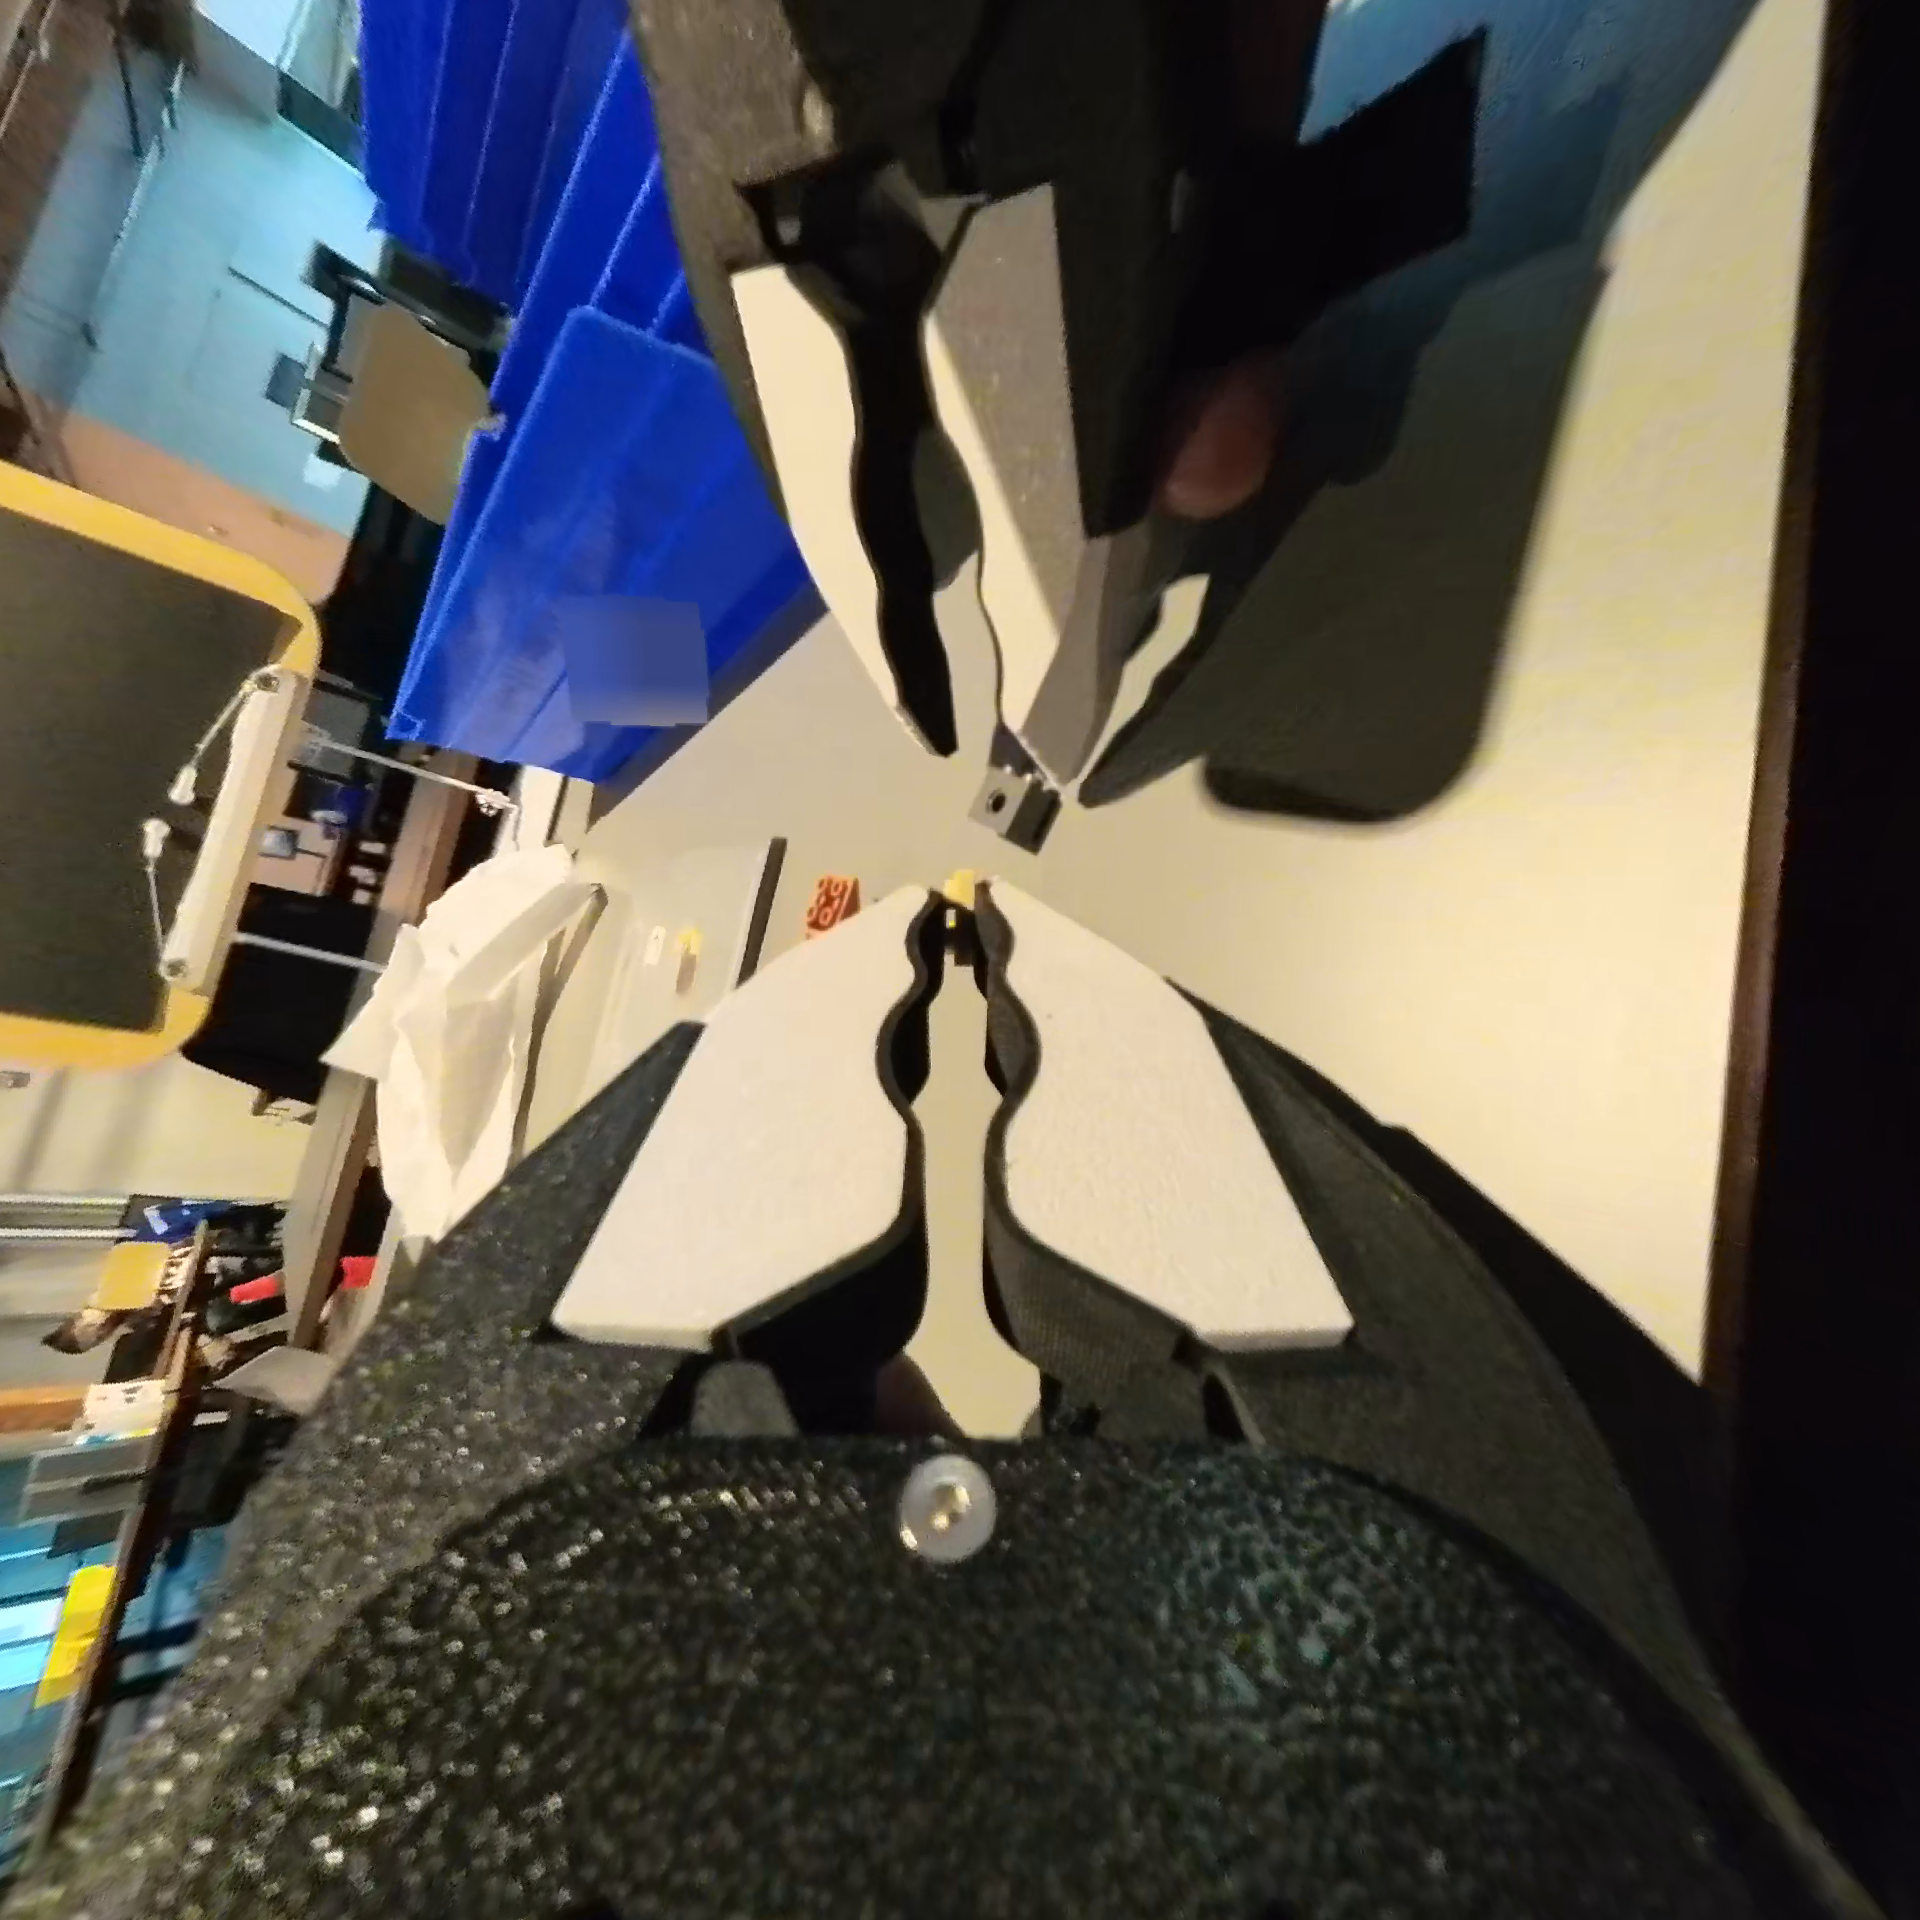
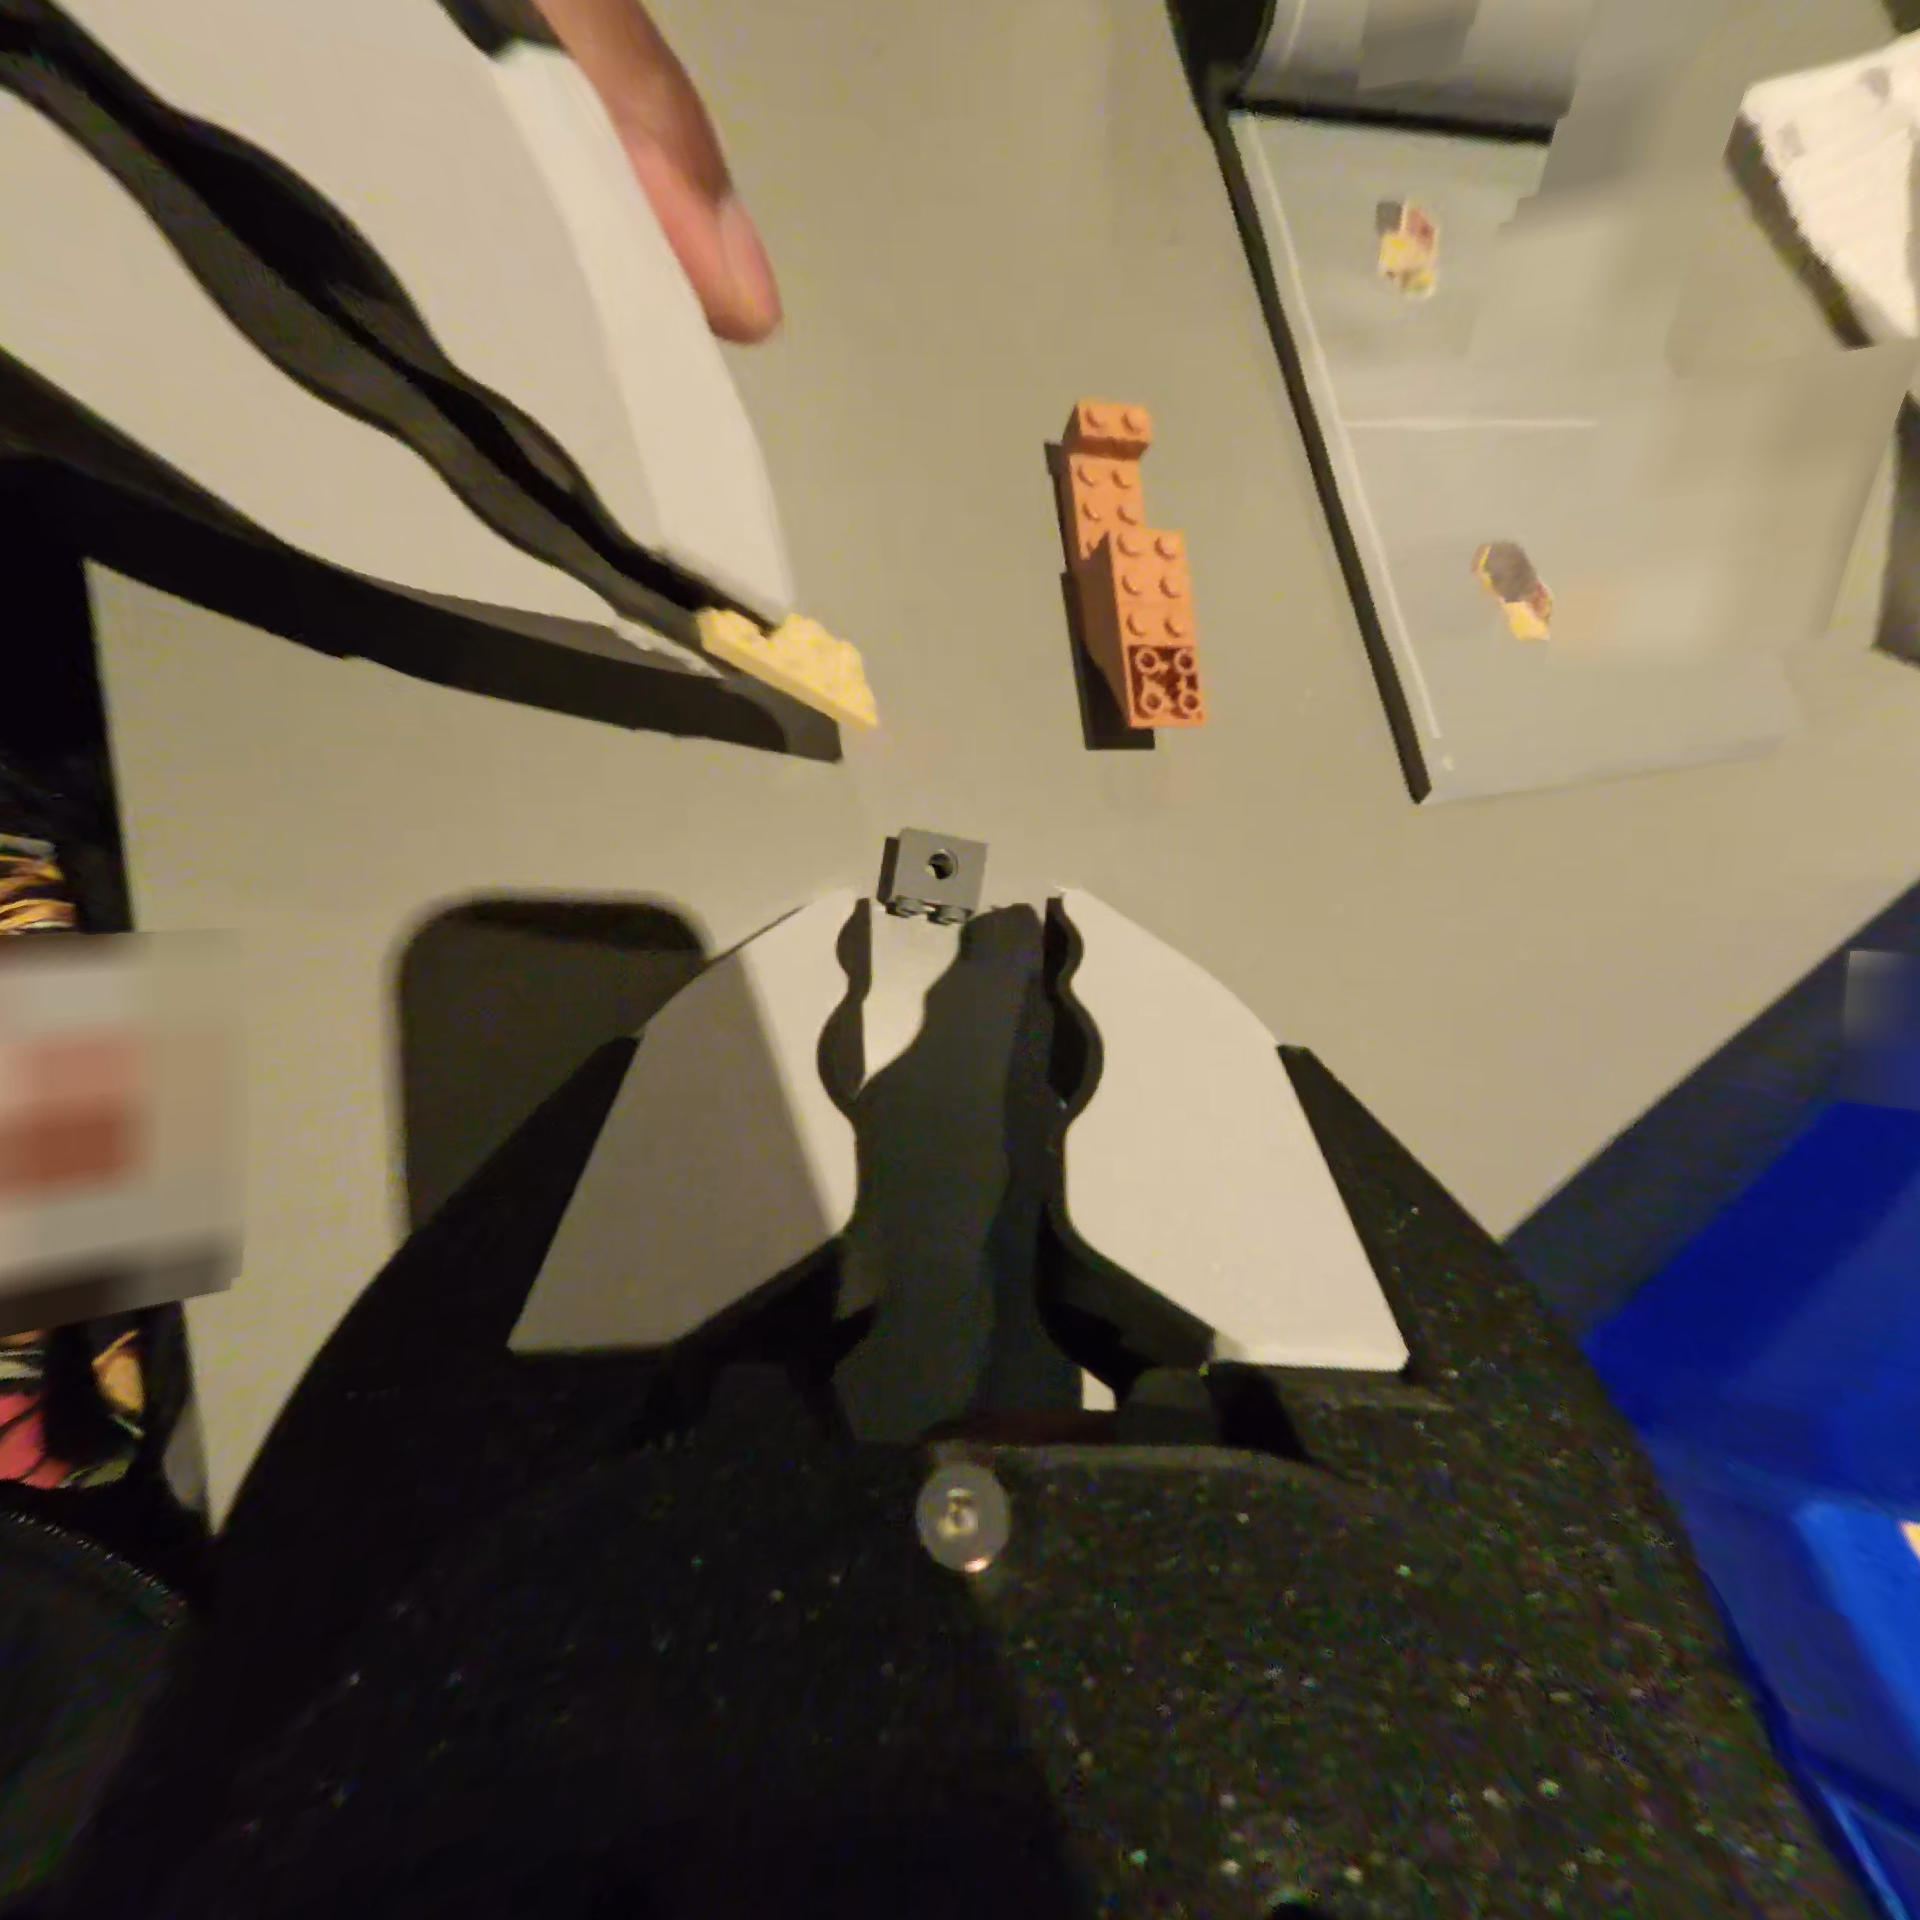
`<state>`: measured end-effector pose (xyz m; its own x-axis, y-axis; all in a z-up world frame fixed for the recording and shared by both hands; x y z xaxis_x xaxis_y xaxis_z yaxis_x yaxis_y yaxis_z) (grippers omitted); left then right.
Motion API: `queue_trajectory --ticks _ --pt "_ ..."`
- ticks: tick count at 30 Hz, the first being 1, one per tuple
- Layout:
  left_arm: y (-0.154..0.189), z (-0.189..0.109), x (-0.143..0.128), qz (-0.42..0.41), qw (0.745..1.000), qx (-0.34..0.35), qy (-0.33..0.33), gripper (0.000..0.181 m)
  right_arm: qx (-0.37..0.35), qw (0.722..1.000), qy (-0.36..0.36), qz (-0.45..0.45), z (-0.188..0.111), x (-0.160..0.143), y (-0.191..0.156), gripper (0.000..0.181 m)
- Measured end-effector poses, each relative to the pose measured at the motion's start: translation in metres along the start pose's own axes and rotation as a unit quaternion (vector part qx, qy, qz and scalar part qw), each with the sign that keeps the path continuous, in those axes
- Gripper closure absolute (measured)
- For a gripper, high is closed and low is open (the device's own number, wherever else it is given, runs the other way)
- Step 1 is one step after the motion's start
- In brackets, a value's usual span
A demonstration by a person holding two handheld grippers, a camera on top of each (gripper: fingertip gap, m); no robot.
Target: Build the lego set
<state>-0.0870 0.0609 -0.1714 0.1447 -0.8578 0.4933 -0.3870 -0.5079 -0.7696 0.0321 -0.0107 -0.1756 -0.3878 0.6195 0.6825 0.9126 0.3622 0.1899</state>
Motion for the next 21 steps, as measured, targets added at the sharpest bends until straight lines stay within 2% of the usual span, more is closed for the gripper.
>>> queue_trajectory --ticks 4,6,9,14,16,19,21 --pt "0.001 -0.003 -0.001 0.026 0.999 0.006 -0.018 0.176 0.030 0.999 0.002 0.016 0.007 0.002 0.003 0.154" --pt "0.002 -0.003 0.000 0.045 0.999 0.007 -0.023 0.176 0.038 0.999 0.000 0.003 0.008 0.003 0.005 0.165" --pt "0.004 -0.004 0.002 0.085 0.996 0.009 -0.039 0.176 0.066 0.998 0.001 -0.023 0.010 0.004 0.007 0.165" --pt "0.008 -0.005 0.006 0.167 0.984 0.018 -0.066 0.176 0.106 0.992 -0.007 -0.071 0.008 0.005 0.010 0.165" --pt "0.007 -0.008 0.007 0.184 0.980 0.029 -0.067 0.176 0.091 0.993 -0.002 -0.080 0.002 0.004 0.010 0.150" --pt "0.003 -0.015 0.013 0.203 0.976 0.066 -0.052 0.176 0.080 0.993 0.069 -0.051 -0.014 0.011 0.003 0.150" --pt "0.001 -0.020 0.021 0.218 0.970 0.100 -0.035 0.177 0.113 0.984 0.137 0.024 -0.026 0.018 -0.005 0.156"
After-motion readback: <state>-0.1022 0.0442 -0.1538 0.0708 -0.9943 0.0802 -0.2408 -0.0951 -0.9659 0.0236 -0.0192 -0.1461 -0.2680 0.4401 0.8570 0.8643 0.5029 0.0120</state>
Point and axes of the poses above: each gripper's, where its closed fingertips meet, z out along the fingers, x out of its top, y = z × x across the jaws, the point moved 8 cm from there along -z, back along the fingers, and after that the axes turned 4 degrees about z, right-handed, at the moved point
